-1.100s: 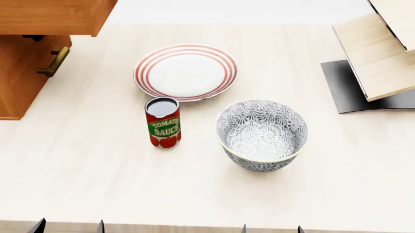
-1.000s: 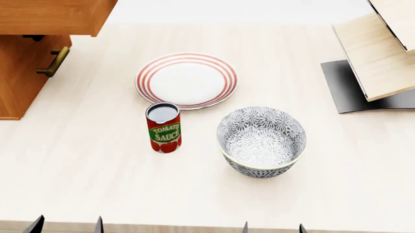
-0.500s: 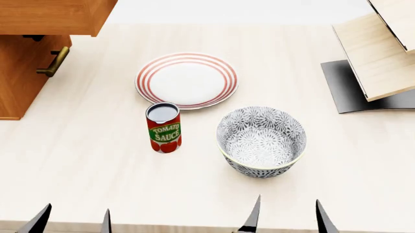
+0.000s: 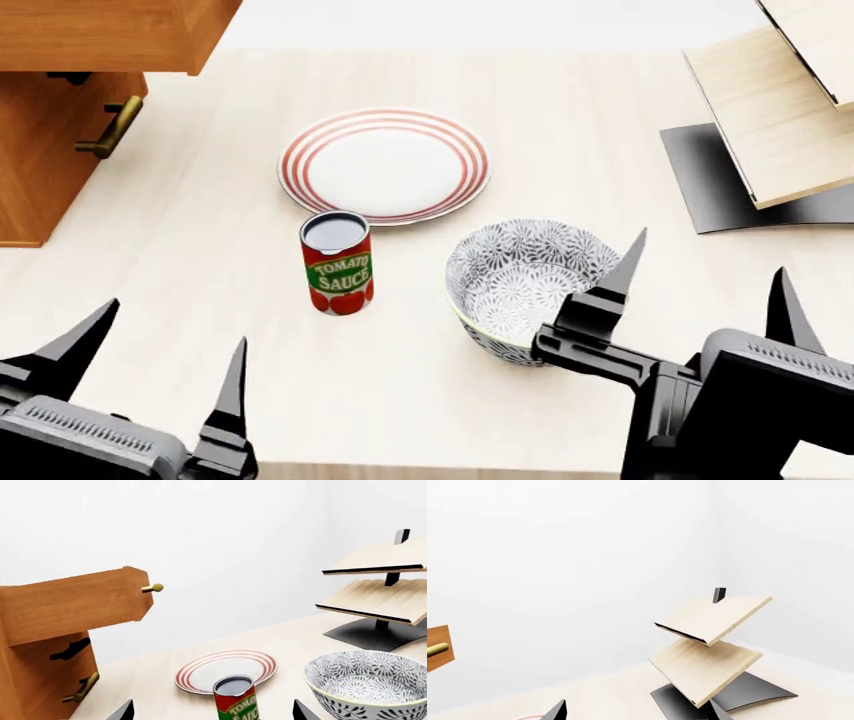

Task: Close the top drawer of the cabinet.

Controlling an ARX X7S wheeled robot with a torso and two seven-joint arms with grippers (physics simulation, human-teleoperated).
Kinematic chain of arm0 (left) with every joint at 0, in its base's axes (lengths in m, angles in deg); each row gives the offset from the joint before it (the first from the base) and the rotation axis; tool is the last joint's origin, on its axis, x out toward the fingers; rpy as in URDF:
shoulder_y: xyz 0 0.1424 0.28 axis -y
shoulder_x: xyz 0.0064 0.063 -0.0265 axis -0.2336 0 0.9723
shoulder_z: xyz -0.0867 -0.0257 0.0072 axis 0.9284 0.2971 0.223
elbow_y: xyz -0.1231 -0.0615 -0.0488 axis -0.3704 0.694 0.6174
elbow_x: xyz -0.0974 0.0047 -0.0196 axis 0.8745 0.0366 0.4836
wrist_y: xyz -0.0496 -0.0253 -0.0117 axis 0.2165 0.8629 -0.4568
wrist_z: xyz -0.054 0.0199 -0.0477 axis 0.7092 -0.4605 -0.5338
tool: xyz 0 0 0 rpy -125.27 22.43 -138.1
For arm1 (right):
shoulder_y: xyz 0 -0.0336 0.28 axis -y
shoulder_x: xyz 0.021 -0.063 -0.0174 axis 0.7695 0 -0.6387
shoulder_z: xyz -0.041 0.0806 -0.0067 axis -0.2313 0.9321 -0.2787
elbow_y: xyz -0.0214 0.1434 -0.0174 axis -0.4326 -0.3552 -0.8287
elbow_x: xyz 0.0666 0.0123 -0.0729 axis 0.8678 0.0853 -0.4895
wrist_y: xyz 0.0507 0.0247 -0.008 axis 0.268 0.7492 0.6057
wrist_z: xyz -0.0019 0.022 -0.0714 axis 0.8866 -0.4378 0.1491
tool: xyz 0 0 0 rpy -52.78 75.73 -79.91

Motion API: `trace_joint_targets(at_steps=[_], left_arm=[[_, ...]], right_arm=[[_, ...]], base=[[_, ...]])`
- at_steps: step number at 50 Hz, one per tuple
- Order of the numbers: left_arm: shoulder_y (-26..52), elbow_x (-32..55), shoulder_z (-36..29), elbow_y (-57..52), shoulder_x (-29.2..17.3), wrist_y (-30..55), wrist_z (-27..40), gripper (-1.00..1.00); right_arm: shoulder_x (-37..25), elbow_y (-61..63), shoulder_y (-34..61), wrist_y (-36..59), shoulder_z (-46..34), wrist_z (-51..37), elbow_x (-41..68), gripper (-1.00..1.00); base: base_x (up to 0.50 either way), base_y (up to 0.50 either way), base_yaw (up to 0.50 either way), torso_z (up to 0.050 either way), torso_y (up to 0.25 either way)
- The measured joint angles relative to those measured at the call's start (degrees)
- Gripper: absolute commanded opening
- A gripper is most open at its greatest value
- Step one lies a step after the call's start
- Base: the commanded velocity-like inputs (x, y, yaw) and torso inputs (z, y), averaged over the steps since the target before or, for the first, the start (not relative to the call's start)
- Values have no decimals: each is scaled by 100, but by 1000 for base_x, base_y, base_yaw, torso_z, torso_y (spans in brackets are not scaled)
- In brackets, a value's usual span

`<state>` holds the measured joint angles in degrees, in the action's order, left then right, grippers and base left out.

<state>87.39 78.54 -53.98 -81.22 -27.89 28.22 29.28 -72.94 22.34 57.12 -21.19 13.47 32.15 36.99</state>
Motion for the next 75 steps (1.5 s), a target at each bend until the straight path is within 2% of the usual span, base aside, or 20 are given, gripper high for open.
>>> trace_joint_targets(at_steps=[8, 16, 25, 36, 45, 54, 68, 75], left_arm=[[1376, -490, -681, -705, -134, 1575, -333, 100], [2862, -894, -1336, -529, -152, 2454, -730, 100], [4313, -1225, -2054, 485, -33, 2596, -1101, 100], [5576, -1824, -3184, 2369, 147, 2003, -1317, 100], [6237, -2427, -4189, 3895, 353, 1424, -1393, 100], [6558, -2816, -4845, 4961, 581, 1103, -1370, 100], [6553, -2929, -5300, 5679, 902, 1326, -910, 100], [6755, -2252, -6229, 5823, 981, 1944, -400, 100]], right_arm=[[61, 409, 352, 649, 61, -306, 286, 100], [92, 768, 588, 1330, 137, -704, 536, 100], [35, 983, 772, 1786, 96, -993, 671, 100], [26, 1199, 849, 2061, 397, -1342, 894, 100], [-35, 1359, 876, 2248, 550, -1532, 1066, 100], [-117, 1595, 905, 2473, 721, -1649, 1320, 100], [-223, 1903, 949, 2755, 860, -1775, 1645, 100], [-254, 1956, 966, 2814, 851, -1857, 1709, 100]], base=[[0, 0, 0, 0, 0], [0, 0, 0, 0, 0], [0, 0, 0, 0, 0], [0, 0, 0, 0, 0], [0, 0, 0, 0, 0], [0, 0, 0, 0, 0], [232, 176, 0, 0, 0], [427, 313, 0, 0, 0]])
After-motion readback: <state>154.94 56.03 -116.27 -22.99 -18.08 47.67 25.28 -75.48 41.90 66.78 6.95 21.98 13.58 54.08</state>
